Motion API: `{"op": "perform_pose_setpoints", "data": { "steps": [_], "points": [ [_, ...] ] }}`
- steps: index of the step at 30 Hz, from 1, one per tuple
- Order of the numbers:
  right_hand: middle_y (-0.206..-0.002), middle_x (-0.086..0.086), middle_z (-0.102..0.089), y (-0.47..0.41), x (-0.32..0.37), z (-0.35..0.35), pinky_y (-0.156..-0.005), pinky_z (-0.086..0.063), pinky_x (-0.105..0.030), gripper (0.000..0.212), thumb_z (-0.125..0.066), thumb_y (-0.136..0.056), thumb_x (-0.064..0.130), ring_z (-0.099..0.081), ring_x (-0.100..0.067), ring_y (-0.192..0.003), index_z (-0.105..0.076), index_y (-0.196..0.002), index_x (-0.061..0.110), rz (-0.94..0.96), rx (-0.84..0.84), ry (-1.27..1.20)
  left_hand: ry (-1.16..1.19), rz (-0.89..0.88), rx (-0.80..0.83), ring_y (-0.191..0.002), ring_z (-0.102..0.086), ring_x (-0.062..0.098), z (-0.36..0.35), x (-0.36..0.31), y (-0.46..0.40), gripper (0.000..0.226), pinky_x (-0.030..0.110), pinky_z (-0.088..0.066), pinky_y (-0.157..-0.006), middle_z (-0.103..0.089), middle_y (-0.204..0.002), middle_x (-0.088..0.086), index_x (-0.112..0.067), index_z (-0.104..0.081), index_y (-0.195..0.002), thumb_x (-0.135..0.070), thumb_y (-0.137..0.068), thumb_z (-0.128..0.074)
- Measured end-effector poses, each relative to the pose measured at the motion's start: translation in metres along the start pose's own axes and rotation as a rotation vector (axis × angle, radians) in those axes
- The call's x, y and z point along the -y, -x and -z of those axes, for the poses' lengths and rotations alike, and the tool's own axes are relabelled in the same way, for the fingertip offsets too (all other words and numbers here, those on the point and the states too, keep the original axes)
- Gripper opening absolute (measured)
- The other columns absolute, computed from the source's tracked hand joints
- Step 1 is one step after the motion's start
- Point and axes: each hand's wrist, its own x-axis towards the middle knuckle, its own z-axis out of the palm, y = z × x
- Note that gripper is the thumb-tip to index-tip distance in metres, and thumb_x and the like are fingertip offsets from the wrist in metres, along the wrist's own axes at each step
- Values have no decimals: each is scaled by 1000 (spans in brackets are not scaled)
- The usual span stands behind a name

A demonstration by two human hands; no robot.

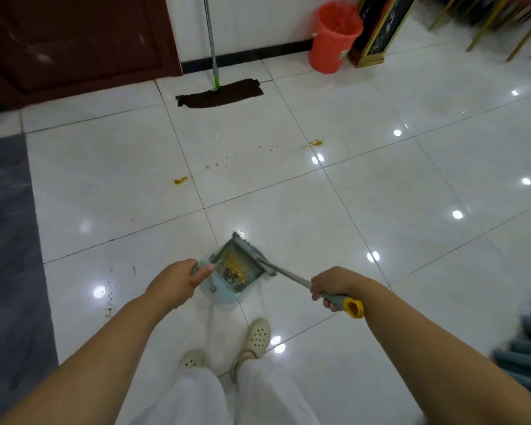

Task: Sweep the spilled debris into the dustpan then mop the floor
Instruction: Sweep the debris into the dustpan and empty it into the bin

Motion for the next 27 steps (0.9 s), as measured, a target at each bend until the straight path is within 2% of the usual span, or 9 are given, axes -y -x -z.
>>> {"op": "perform_pose_setpoints", "data": {
  "steps": [2,4,8,13,16,19,22,25,27],
  "points": [
    [-94,-13,-62,10,-4,-2,-50,-48,-24,27,-57,-88,11,-53,-15,-56,-61,-112,1,18,5,17,-6,-14,-2,-51,-46,14,3,7,1,40,24,-39,-46,-52,-64,3,-17,-49,-78,-51,-95,-38],
    [-87,-12,-61,21,-7,-9,-53,-50,-25,32,-60,-85,11,-55,-15,-56,-62,-117,5,34,-1,84,13,-24,0,-50,-46,14,6,12,1,40,22,-38,-44,-52,-64,3,-19,-46,-74,-52,-95,-38],
    [-84,-10,-62,32,-7,-27,-52,-51,-24,35,-62,-85,11,-57,-15,-56,-60,-120,7,59,-59,133,28,-39,15,-48,-46,14,6,25,8,43,21,-37,-40,-54,-63,4,-19,-45,-72,-56,-93,-38],
    [-86,-15,-58,28,4,-44,-46,-47,-22,34,-59,-85,1,-53,-17,-54,-59,-119,-1,54,-132,10,52,-68,5,-47,-45,11,9,52,23,41,21,-35,-42,-52,-60,-1,-22,-45,-70,-55,-93,-41],
    [-83,-16,-57,21,10,-59,-42,-44,-20,22,-56,-88,2,-51,-18,-55,-61,-109,-2,37,-159,13,65,-64,-3,-46,-42,11,14,70,29,43,23,-33,-44,-50,-59,0,-19,-45,-68,-56,-92,-43],
    [-71,-12,-54,17,11,-82,-35,-42,-13,10,-56,-91,4,-50,-17,-51,-58,-97,-4,0,-142,10,26,-76,2,-48,-42,10,14,85,35,41,23,-32,-43,-50,-60,-2,-22,-45,-70,-55,-92,-42],
    [-75,-12,-57,18,4,-109,-36,-43,-14,17,-56,-92,7,-50,-16,-52,-58,-103,-5,-33,-90,-66,11,-83,2,-49,-44,7,11,96,38,37,23,-32,-43,-50,-59,-6,-27,-46,-70,-55,-93,-42],
    [-85,-11,-63,26,-5,-124,-43,-47,-18,26,-58,-90,11,-52,-14,-54,-58,-113,-1,-28,-54,-90,18,-72,-9,-51,-45,10,10,104,41,41,24,-33,-44,-50,-60,-3,-23,-45,-69,-57,-92,-41],
    [-84,-9,-64,35,-10,-126,-45,-48,-19,29,-60,-88,12,-53,-13,-51,-60,-115,2,-29,-38,-109,32,-68,-9,-51,-45,10,11,107,43,42,23,-32,-44,-49,-60,-3,-23,-44,-69,-57,-92,-40]
  ]
}}
